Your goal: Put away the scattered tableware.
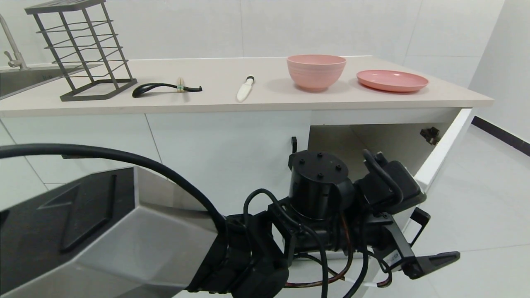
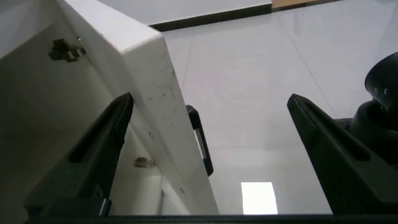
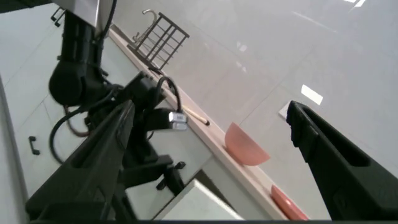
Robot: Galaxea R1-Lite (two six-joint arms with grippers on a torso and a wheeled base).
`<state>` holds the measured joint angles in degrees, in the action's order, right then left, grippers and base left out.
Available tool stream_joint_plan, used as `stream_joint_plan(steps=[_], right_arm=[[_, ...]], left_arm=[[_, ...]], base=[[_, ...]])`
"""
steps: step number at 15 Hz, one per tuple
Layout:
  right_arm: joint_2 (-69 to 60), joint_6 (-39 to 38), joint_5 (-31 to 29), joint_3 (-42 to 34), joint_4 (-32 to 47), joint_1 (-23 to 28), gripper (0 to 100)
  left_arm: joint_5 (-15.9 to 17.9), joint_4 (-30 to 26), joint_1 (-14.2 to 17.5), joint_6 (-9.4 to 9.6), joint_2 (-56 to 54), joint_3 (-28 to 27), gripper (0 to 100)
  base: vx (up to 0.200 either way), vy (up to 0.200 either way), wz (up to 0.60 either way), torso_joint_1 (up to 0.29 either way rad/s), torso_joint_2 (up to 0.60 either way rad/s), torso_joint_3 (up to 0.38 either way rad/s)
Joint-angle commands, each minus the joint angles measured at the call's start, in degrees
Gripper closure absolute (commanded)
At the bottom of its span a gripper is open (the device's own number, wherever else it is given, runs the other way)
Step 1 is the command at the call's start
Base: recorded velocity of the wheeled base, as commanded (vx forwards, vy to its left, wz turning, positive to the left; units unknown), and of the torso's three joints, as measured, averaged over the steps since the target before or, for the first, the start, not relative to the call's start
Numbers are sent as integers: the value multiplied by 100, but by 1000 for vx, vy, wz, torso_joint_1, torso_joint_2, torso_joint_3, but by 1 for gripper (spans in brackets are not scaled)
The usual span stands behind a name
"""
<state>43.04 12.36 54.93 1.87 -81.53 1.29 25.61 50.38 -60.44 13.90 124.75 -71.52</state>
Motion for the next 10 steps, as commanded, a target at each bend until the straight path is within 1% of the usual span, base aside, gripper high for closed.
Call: stream_joint_plan(steps=[1, 4, 7, 8, 10], right_arm=[[178, 3, 0, 200, 6, 3, 0], [319, 3, -158, 464, 6, 152, 0], [319, -6, -211, 877, 6, 170, 0], [319, -6, -211, 912, 6, 205, 0], [319, -6, -211, 1018, -21, 240, 0]], left_arm=[[5, 7, -82, -1, 155, -28, 0], [23, -29, -310, -63, 498, -433, 0], [49, -2, -530, -71, 735, -635, 0], [49, -2, -662, -150, 832, -802, 0], [23, -64, -1005, -379, 1245, -1523, 0]], base=[[0, 0, 0, 0, 0, 0], [0, 0, 0, 0, 0, 0], [0, 0, 0, 0, 0, 0], [0, 0, 0, 0, 0, 0], [0, 0, 0, 0, 0, 0]])
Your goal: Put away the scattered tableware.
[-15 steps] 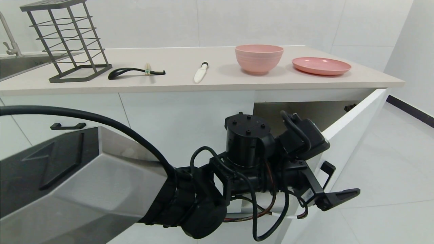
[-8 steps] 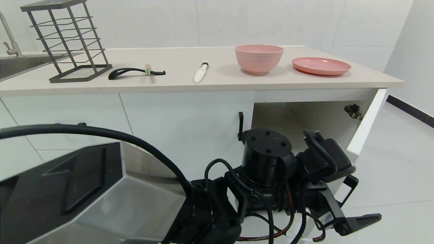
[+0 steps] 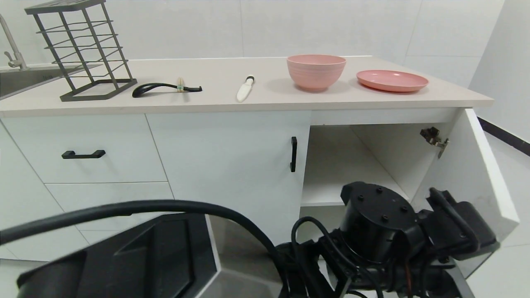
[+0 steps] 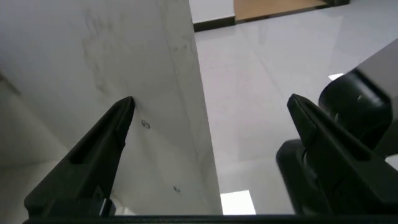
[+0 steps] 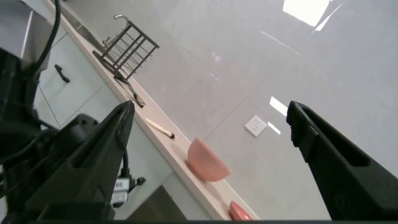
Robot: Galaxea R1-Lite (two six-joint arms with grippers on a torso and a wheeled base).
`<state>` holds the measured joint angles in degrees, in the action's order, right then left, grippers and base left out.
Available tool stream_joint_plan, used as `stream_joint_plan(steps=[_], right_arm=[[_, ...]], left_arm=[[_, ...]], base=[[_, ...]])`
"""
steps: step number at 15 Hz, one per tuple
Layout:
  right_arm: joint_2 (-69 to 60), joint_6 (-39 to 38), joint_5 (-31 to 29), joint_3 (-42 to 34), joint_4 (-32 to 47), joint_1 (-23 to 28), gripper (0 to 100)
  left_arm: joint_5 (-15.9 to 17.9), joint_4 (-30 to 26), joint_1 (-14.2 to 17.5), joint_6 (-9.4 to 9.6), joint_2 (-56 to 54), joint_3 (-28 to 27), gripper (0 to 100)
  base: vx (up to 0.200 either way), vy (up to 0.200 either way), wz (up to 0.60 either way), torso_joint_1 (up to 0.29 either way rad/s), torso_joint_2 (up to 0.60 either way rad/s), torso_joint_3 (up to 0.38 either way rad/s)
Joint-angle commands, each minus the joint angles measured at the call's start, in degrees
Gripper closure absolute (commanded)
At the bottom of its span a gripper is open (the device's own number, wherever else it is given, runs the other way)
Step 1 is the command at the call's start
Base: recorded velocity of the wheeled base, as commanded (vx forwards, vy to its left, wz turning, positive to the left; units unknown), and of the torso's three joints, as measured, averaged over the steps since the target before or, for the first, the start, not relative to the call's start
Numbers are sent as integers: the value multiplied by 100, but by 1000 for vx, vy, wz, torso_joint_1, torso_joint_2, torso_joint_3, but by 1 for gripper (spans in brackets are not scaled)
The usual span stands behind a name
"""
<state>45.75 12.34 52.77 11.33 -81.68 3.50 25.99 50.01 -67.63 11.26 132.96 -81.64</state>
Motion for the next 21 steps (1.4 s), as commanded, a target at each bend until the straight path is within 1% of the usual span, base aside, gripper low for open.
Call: stream_joint_plan(steps=[1, 2, 3, 4, 6, 7, 8, 9, 10, 11, 12, 13, 14, 15, 16, 17, 18, 20, 21], right_arm=[[48, -3, 5, 133, -6, 19, 0], [39, -3, 5, 195, -6, 19, 0], [22, 6, 5, 256, -6, 28, 0], [13, 6, 5, 256, -6, 19, 0], [4, -3, 5, 265, 3, 19, 0], [-5, -3, 5, 239, 20, 10, 0], [4, -3, 5, 212, 20, -7, 0], [13, -3, 5, 98, 20, -33, 0], [57, -3, 14, -87, 38, -51, 0], [180, -3, 14, -306, 73, -51, 0], [338, 6, 14, -482, 143, -51, 0], [540, 6, 5, -781, 258, -42, 0], [672, 6, 5, -948, 337, -25, 0], [821, 23, 5, -1133, 495, 19, 0], [874, 14, -21, -1133, 723, 28, 0], [909, 14, -232, -1133, 1110, 54, 0], [909, 14, -294, -1133, 1426, 28, 0], [760, 23, -294, -1133, 1875, 19, 0], [408, 23, -294, -1133, 2147, 19, 0]], left_arm=[[-15, -44, -391, -151, 590, -757, 0], [3, -96, -593, -230, 977, -1267, 0], [11, -96, -699, -309, 1206, -1495, 0], [3, -87, -716, -362, 1302, -1609, 0], [-41, -96, -619, -406, 1188, -1574, 0], [-50, -87, -356, -406, 863, -1346, 0], [-50, -70, -198, -397, 564, -1029, 0], [-59, 88, 154, -362, -218, -19, 0], [-59, 378, 365, -362, -816, 720, 0], [-68, 580, 514, -362, -1413, 1379, 0], [-147, 677, 567, -371, -1879, 1924, 0], [-288, 888, 664, -379, -2512, 2732, 0], [-314, 1038, 822, -379, -2846, 3102, 0], [-314, 1090, 1156, -379, -3286, 3436, 0], [-314, 1099, 1507, -371, -3611, 3629, 0], [-314, 1108, 2008, -362, -4006, 3972, 0], [-314, 1117, 2334, -344, -4331, 4314, 0], [-314, 1064, 2720, -344, -5079, 4930, 0], [-314, 1038, 3002, -344, -5509, 5202, 0]], base=[[0, 0, 0, 0, 0, 0], [0, 0, 0, 0, 0, 0], [0, 0, 0, 0, 0, 0], [0, 0, 0, 0, 0, 0], [0, 0, 0, 0, 0, 0], [0, 0, 0, 0, 0, 0], [0, 0, 0, 0, 0, 0], [0, 0, 0, 0, 0, 0], [0, 0, 0, 0, 0, 0], [0, 0, 0, 0, 0, 0], [0, 0, 0, 0, 0, 0], [0, 0, 0, 0, 0, 0], [0, 0, 0, 0, 0, 0], [0, 0, 0, 0, 0, 0], [0, 0, 0, 0, 0, 0], [0, 0, 0, 0, 0, 0], [0, 0, 0, 0, 0, 0], [0, 0, 0, 0, 0, 0], [0, 0, 0, 0, 0, 0]])
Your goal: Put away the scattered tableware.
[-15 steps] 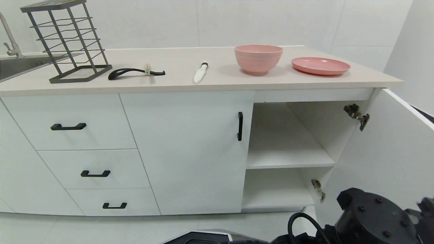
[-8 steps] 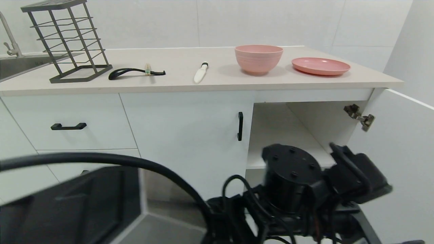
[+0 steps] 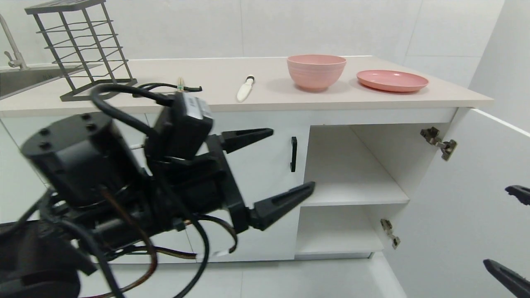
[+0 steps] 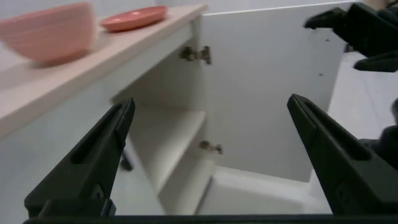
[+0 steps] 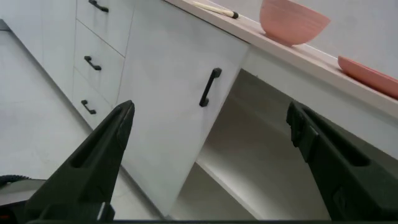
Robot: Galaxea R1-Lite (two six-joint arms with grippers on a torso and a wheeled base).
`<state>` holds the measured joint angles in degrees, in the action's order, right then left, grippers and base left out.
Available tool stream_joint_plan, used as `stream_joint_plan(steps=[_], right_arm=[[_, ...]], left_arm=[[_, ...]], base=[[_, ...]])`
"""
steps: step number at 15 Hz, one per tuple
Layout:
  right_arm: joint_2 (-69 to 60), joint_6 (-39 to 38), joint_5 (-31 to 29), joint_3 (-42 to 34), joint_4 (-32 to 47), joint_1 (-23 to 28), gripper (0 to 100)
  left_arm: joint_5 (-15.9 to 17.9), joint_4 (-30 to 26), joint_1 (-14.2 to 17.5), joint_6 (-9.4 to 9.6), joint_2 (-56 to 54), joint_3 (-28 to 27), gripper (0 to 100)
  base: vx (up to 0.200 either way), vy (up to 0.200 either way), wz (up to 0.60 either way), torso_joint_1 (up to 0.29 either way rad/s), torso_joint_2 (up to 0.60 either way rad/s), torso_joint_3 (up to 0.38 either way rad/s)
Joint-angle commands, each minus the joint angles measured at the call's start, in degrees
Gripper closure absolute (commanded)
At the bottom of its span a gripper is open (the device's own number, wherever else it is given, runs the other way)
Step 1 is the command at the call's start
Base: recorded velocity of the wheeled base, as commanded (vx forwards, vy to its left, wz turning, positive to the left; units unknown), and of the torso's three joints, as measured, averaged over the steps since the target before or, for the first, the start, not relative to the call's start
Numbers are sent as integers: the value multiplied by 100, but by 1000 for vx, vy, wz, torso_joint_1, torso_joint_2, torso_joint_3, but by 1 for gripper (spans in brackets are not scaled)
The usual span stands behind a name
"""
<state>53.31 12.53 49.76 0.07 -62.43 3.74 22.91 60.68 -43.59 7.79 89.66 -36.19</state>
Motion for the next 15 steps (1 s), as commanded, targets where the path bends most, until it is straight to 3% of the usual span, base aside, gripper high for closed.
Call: stream_joint_plan(steps=[1, 3, 5, 8, 10, 11, 13, 15], right_arm=[[-567, 4, 7, -7, 442, -14, 0], [-1859, 30, 7, -7, 1690, -14, 0], [-2703, 30, 7, -7, 2261, -14, 0], [-3661, 39, 16, 1, 2903, -40, 0], [-4232, 39, 34, -7, 3404, -269, 0], [-5076, 56, -2, -7, 4125, -471, 0], [-5322, 127, -151, -7, 4511, -374, 0], [-5313, 21, -1039, -7, 5355, -374, 0]], left_arm=[[-5, -57, 747, 3, -1416, 798, 0], [-137, -523, 1353, 38, -2831, 1431, 0], [-366, -1059, 1811, 144, -3921, 1554, 0], [-577, -1718, 2514, 135, -5231, 1563, 0], [-955, -2210, 3067, 153, -5978, 1747, 0], [-999, -2676, 3507, 126, -6681, 1958, 0], [-1016, -3449, 3691, 91, -7419, 2152, 0], [-1069, -3836, 3727, 100, -7885, 2644, 0]], base=[[0, 0, 0, 0, 0, 0], [0, 0, 0, 0, 0, 0], [0, 0, 0, 0, 0, 0], [0, 0, 0, 0, 0, 0], [0, 0, 0, 0, 0, 0], [0, 0, 0, 0, 0, 0], [0, 0, 0, 0, 0, 0], [0, 0, 0, 0, 0, 0]])
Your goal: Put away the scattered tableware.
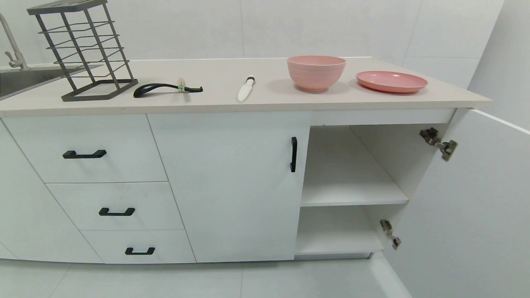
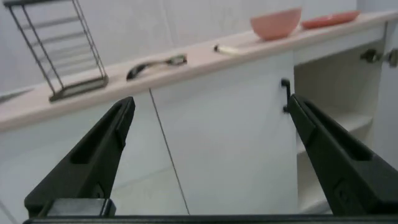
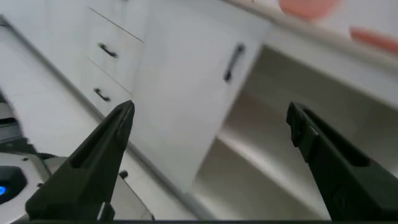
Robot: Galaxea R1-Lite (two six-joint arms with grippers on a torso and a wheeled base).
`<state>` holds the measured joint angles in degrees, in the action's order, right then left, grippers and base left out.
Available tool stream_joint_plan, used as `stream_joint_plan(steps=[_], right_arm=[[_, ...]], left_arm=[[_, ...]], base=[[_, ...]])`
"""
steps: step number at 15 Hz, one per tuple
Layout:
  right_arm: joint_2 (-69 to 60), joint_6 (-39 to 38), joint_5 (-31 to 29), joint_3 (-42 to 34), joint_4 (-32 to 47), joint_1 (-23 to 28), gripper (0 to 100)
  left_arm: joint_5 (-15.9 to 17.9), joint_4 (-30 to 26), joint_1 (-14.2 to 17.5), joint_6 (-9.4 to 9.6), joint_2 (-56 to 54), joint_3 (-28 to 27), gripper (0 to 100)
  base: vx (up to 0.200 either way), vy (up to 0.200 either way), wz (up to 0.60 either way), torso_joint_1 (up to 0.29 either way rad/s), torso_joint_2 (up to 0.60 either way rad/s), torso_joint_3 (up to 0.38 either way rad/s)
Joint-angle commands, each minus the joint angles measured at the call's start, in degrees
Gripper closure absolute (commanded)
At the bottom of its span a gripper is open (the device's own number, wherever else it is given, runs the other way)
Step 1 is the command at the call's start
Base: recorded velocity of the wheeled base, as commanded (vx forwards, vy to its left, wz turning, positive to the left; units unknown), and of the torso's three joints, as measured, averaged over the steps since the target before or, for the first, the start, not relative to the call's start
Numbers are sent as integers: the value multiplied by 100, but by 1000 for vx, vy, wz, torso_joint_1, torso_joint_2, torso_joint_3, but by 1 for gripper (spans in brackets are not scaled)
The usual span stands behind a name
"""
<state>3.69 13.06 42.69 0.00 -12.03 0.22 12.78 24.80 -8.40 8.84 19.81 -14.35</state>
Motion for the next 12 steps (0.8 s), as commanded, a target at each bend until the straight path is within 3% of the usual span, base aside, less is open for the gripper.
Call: stream_joint_plan(steps=[1, 3, 4, 6, 7, 8, 9, 10, 11, 12], right_arm=[[-352, -119, -727, 0, 790, -22, 0], [-343, -321, -912, 0, 746, -22, 0], [-352, -356, -1017, 0, 737, -22, 0], [-343, -462, -1474, 0, 746, -22, 0], [-343, -479, -1588, 0, 746, -22, 0], [-352, -541, -1799, 0, 737, -13, 0], [-343, -620, -1922, 0, 790, -22, 0], [-343, -664, -2063, 0, 816, -13, 0], [-343, -673, -2107, 0, 816, -13, 0], [-343, -664, -2511, 0, 834, -13, 0]], left_arm=[[-170, -256, 286, -14, -1155, 811, 0], [-249, -344, 321, 21, -1454, 1435, 0], [-320, -687, 330, -75, -1445, 1435, 0], [-847, -1961, 330, -216, -1445, 1435, 0], [-979, -2480, 330, -427, -1445, 1435, 0], [-1084, -2497, 330, -787, -1454, 1435, 0], [-1172, -2480, 357, -778, -1454, 1435, 0], [-1172, -2480, 734, -761, -1621, 1435, 0], [-1172, -2471, 866, -743, -1752, 1435, 0], [-1207, -2462, 822, -761, -1981, 1435, 0]], base=[[0, 0, 0, 0, 0, 0], [0, 0, 0, 0, 0, 0], [0, 0, 0, 0, 0, 0], [0, 0, 0, 0, 0, 0], [0, 0, 0, 0, 0, 0], [0, 0, 0, 0, 0, 0], [0, 0, 0, 0, 0, 0], [0, 0, 0, 0, 0, 0], [0, 0, 0, 0, 0, 0], [0, 0, 0, 0, 0, 0]])
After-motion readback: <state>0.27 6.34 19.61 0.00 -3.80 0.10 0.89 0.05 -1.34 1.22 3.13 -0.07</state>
